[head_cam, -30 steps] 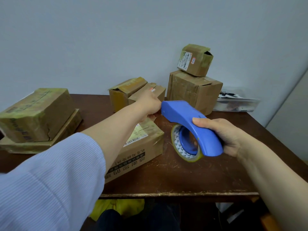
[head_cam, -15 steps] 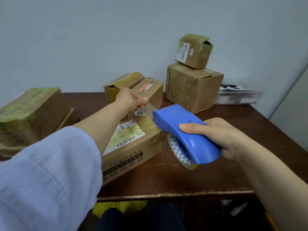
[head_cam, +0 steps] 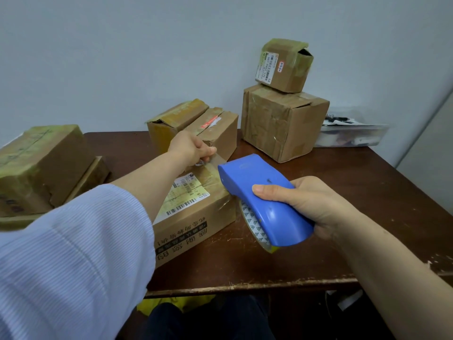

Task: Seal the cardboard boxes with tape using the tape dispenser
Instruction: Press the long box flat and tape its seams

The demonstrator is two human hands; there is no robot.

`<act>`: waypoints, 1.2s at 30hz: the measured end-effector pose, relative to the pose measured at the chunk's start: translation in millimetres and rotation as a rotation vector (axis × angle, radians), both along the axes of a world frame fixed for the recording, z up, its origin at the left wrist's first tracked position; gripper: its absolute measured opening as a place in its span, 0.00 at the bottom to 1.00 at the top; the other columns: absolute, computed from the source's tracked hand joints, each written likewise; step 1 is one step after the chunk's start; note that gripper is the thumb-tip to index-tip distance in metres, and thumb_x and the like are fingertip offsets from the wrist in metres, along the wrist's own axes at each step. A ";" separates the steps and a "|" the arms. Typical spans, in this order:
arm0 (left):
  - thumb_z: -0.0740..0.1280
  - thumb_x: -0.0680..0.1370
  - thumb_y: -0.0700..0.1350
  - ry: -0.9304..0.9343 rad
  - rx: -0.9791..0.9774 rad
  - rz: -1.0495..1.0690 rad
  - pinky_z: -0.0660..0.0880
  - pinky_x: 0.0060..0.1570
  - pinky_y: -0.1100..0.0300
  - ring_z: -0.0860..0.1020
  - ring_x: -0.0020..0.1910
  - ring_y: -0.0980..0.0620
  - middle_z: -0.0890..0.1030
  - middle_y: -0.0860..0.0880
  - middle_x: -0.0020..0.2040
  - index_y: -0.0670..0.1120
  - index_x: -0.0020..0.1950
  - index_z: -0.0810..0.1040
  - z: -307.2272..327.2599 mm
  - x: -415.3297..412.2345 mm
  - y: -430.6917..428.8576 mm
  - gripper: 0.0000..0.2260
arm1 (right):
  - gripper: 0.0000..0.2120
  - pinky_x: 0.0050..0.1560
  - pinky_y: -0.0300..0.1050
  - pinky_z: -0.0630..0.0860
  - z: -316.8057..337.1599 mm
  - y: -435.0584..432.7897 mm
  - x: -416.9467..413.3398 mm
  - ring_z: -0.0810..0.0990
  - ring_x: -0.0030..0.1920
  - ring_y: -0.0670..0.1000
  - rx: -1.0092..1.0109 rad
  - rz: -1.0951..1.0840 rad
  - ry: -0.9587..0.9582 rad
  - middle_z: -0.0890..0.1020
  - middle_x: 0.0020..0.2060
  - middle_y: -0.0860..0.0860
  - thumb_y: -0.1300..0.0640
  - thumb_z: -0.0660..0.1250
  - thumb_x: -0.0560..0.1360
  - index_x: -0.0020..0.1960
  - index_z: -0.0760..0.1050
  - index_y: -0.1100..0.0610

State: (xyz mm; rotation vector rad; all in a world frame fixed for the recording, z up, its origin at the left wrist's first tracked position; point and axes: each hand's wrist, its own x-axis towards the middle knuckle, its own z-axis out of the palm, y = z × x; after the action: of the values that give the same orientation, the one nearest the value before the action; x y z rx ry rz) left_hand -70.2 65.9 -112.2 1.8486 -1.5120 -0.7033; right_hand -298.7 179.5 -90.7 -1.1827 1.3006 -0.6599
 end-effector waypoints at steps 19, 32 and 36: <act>0.71 0.74 0.56 -0.182 0.107 0.063 0.72 0.50 0.56 0.78 0.53 0.43 0.79 0.44 0.44 0.36 0.44 0.81 -18.7 6.9 -7.3 0.20 | 0.15 0.33 0.43 0.78 -16.7 -4.2 1.3 0.83 0.30 0.51 -0.012 0.005 -0.001 0.84 0.32 0.54 0.49 0.77 0.62 0.37 0.80 0.61; 0.64 0.80 0.48 -0.402 -0.011 0.204 0.68 0.34 0.56 0.78 0.46 0.41 0.80 0.42 0.45 0.38 0.48 0.79 -15.1 0.9 6.0 0.12 | 0.21 0.37 0.46 0.79 -20.6 -8.0 -5.9 0.83 0.34 0.53 0.043 0.042 0.005 0.85 0.35 0.55 0.48 0.76 0.57 0.42 0.80 0.61; 0.61 0.80 0.43 -0.418 -0.366 0.109 0.76 0.43 0.52 0.79 0.49 0.44 0.82 0.47 0.49 0.46 0.54 0.83 -13.1 -7.9 25.8 0.11 | 0.24 0.40 0.46 0.81 -19.3 -12.3 -6.7 0.84 0.35 0.53 -0.009 0.021 0.079 0.85 0.37 0.56 0.47 0.78 0.57 0.44 0.82 0.63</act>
State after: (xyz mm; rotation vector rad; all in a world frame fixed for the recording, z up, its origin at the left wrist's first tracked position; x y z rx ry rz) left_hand -78.1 91.6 -125.3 1.8398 -1.6448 0.0239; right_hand -305.4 167.2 -110.0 -1.2392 1.3502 -0.6099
